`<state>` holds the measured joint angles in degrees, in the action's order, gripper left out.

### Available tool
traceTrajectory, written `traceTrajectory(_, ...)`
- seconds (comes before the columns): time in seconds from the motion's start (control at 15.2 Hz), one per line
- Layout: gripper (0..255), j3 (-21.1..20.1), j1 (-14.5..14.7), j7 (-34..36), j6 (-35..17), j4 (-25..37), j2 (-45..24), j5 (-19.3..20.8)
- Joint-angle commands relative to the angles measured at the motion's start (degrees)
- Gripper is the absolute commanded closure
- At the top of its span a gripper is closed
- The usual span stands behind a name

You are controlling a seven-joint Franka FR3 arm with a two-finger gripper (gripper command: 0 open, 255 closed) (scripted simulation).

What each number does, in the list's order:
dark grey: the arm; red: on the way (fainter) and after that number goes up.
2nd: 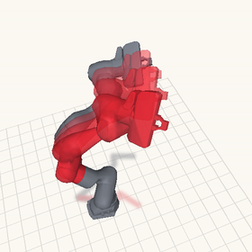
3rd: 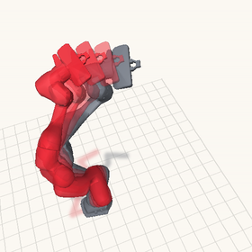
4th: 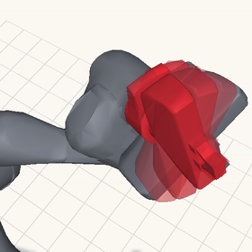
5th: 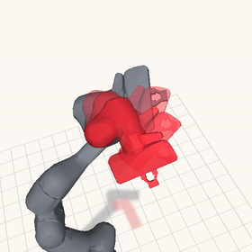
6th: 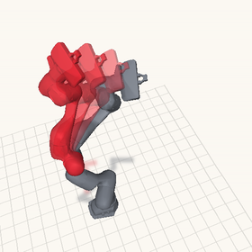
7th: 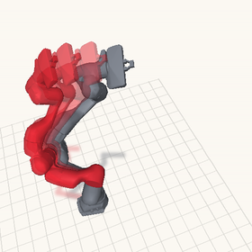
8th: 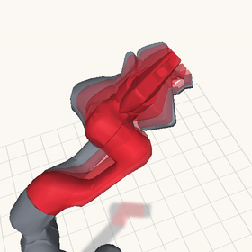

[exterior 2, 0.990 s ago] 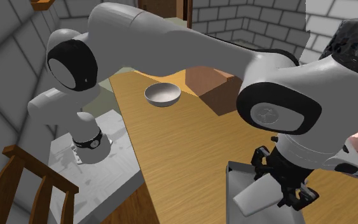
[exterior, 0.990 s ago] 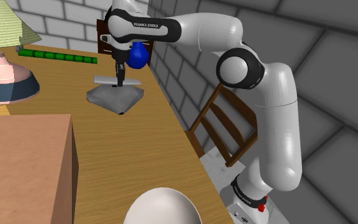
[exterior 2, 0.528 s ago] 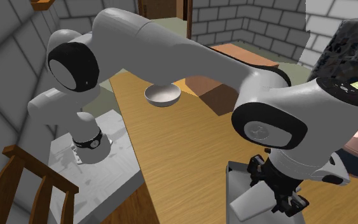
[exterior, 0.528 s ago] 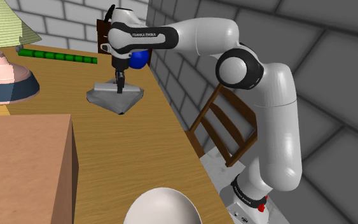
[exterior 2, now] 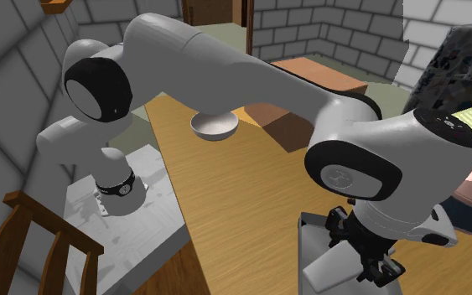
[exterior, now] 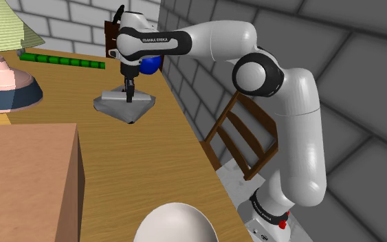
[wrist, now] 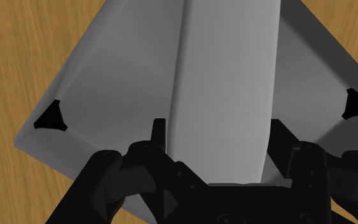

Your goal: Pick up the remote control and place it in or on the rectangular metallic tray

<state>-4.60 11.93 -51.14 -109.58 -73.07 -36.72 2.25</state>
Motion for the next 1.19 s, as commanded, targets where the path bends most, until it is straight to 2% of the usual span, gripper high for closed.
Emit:
traceTrajectory(0.0,0,0.0,0.0,0.0,0.0,0.0,0.0,0.0)
traceTrajectory(0.33,0,0.0,0.0,0.0,0.0,0.0,0.0,0.0)
traceTrajectory(0.59,0,-0.1,0.1,-0.1,6.7,5.8,0.9,-0.1)
traceTrajectory(1.12,0,-0.1,0.1,-0.1,6.7,5.8,0.9,-0.1)
